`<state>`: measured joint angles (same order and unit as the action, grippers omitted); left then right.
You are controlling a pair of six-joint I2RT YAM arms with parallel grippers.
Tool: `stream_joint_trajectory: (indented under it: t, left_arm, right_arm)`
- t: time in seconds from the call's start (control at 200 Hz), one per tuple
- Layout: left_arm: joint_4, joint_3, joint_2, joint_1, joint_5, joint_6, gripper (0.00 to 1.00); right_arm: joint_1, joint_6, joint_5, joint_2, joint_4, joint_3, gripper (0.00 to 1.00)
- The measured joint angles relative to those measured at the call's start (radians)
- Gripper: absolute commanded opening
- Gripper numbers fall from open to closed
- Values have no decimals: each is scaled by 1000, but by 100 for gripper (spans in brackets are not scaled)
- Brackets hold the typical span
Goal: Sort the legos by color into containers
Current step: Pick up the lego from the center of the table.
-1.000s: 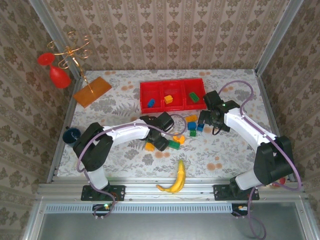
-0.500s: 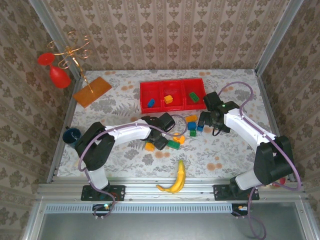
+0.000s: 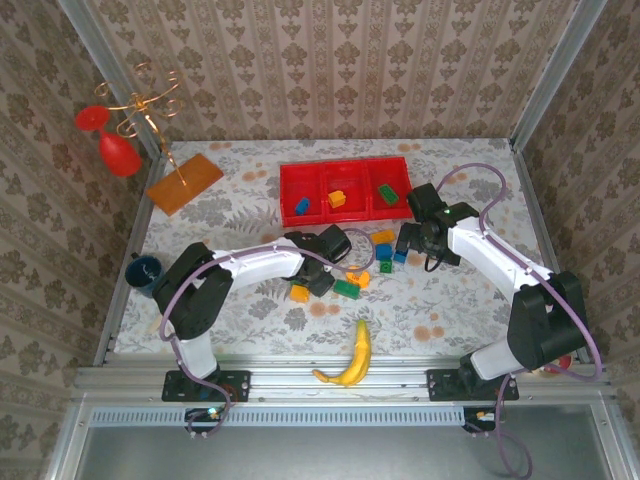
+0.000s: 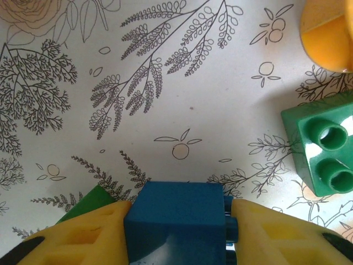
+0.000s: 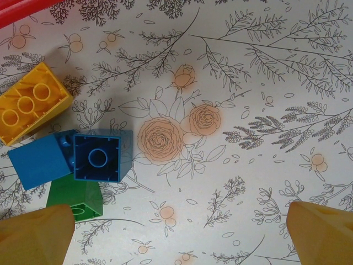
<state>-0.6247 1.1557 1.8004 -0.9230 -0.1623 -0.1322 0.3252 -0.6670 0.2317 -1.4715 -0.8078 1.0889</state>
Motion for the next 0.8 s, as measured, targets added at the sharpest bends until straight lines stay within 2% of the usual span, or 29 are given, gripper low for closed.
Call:
stream_joint_trajectory:
  t: [0.3, 0.8]
  left_arm:
    - [0, 2, 0, 0, -4, 0, 32]
    - [4, 5, 0, 1, -18, 0, 28]
  right_arm:
    - [0, -7, 0, 0, 0, 0, 100]
    - [0, -18, 1, 2, 0, 0, 100]
